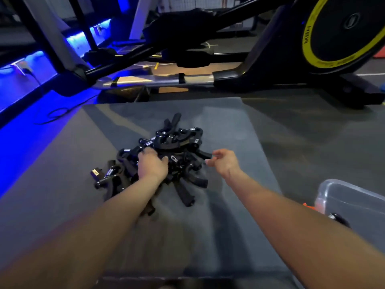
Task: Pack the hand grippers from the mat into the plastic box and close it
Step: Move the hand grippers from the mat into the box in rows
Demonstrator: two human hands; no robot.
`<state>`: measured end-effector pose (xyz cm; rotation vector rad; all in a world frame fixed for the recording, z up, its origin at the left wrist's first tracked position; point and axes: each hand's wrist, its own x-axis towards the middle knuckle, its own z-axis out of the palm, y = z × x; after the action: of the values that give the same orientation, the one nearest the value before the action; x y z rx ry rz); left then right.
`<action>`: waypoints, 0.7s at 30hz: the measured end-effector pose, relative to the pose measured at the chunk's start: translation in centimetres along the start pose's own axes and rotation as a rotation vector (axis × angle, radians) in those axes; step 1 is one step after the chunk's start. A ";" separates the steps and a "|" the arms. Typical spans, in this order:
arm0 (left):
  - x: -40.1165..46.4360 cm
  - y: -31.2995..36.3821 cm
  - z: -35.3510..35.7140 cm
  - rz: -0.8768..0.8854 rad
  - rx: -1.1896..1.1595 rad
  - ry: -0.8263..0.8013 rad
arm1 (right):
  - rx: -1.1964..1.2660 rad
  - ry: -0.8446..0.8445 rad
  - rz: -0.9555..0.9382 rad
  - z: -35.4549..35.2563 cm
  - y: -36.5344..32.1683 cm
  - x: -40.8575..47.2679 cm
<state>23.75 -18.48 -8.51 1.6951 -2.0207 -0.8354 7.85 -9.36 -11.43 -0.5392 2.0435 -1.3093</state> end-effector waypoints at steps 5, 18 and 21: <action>2.3 -0.9 0.4 -0.294 -0.183 -0.024 | 0.043 -0.035 0.027 2.4 0.3 1.0; 3.4 -0.5 2.2 -0.534 -0.836 -0.136 | 0.097 -0.111 0.017 4.9 -0.4 0.8; 2.2 -0.2 1.4 -0.505 -0.828 -0.162 | 0.098 -0.126 -0.005 4.4 -1.2 -0.3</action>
<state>22.56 -20.35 -9.93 1.6327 -1.0296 -1.7159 11.11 -12.52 -11.55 -0.5683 1.8661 -1.3369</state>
